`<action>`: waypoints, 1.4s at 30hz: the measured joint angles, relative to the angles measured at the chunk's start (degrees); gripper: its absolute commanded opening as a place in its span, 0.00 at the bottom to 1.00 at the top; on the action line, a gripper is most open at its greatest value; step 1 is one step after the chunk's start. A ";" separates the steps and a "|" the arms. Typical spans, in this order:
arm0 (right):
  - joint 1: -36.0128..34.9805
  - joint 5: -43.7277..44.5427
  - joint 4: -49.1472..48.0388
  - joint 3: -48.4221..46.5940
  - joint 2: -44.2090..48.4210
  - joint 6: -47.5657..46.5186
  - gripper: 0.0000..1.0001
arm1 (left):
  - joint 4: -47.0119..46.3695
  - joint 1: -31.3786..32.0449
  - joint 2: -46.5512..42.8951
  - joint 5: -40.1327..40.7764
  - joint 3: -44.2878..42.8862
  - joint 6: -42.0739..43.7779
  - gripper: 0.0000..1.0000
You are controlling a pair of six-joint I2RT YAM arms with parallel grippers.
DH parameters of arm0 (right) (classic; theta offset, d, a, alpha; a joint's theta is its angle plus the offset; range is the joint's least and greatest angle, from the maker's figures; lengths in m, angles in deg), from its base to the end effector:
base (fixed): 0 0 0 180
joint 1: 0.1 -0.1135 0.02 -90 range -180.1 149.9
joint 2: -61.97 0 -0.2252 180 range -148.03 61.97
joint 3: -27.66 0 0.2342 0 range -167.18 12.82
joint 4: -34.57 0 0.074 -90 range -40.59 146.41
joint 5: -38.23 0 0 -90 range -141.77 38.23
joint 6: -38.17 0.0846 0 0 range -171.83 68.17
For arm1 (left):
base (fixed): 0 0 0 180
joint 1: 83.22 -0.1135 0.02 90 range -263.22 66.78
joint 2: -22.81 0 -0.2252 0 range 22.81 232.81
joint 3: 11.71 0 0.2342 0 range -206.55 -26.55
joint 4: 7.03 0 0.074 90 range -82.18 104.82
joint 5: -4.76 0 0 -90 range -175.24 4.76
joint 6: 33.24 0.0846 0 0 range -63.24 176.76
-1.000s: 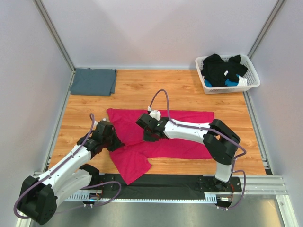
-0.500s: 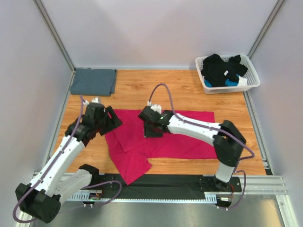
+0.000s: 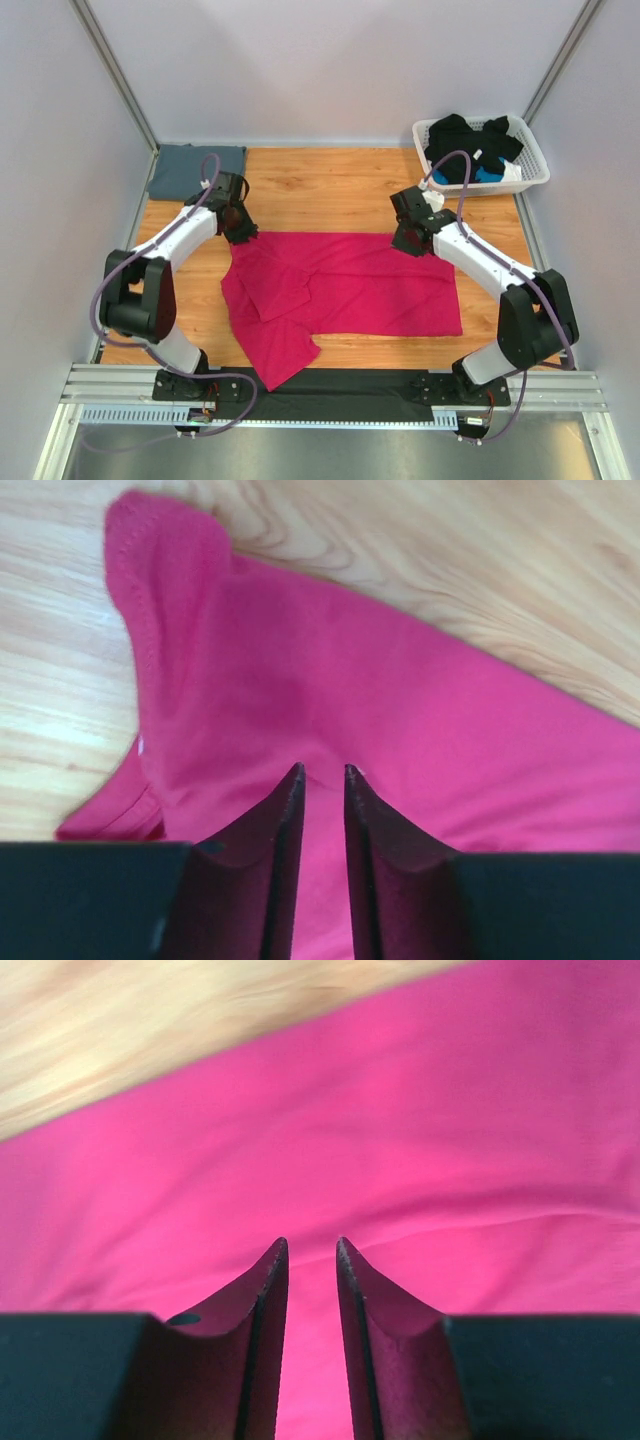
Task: Fold and stack the t-shirts
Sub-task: Fold the tshirt
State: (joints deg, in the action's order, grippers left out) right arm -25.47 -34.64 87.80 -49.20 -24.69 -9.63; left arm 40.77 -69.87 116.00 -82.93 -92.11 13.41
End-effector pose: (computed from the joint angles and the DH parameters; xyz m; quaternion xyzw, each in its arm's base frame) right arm 0.2889 0.1094 0.1604 0.1751 0.9462 0.0079 0.2722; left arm 0.3304 -0.0749 0.1484 -0.2552 0.9328 -0.1034 0.2326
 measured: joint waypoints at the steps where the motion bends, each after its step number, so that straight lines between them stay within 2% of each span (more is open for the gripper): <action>1: 1.95 -0.35 -0.24 0.85 -1.18 -0.81 0.24 | 0.04 -0.09 2.32 -0.28 -0.42 -0.52 0.27; 7: 5.44 -1.18 -2.93 -0.44 -10.51 -4.74 0.20 | 0.61 -1.68 12.39 -0.26 -3.30 -4.63 0.22; 14: 7.58 -4.94 -3.78 -6.93 -19.87 -6.56 0.19 | 3.50 -6.16 15.76 -1.81 -6.75 -7.96 0.18; 19: 7.93 -7.39 -2.73 -13.77 -24.79 -6.49 0.19 | 7.69 -8.59 21.57 -1.68 -15.54 -7.50 0.17; 25: 7.93 -8.09 -0.48 -26.84 -33.51 -6.73 0.19 | 11.02 -10.12 30.05 -1.79 -28.74 -6.60 0.17; 30: 8.09 -8.09 1.44 -35.23 -38.71 -8.07 0.20 | 11.45 -11.21 32.11 -2.03 -32.20 -5.55 0.18; 33: 8.37 -8.63 2.99 -37.11 -39.43 -9.09 0.23 | 11.58 -11.43 32.15 -3.10 -32.46 -3.39 0.33; 34: 8.48 -9.03 3.50 -37.48 -39.36 -9.51 0.25 | 11.58 -11.47 32.00 -3.89 -32.46 -2.10 0.46; 36: 8.68 -10.25 3.87 -37.59 -38.42 -10.16 0.37 | 11.89 -11.50 30.82 -5.01 -32.26 0.35 0.60; 37: 8.70 -11.30 4.00 -37.24 -37.33 -10.64 0.43 | 12.28 -11.43 29.27 -5.53 -31.87 1.40 0.99; 38: 8.76 -12.24 3.93 -36.54 -35.56 -11.02 0.52 | 12.66 -11.39 27.32 -5.84 -31.50 2.78 1.00; 42: 8.94 -16.55 2.69 -30.67 -22.45 -11.45 0.67 | 14.80 -10.54 12.39 -6.34 -28.70 4.50 1.00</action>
State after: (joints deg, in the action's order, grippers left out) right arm -16.53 -51.19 90.49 -79.87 -47.13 -21.09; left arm 55.56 -80.41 128.39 -89.27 -120.81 17.91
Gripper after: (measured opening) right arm 0.626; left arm 0.993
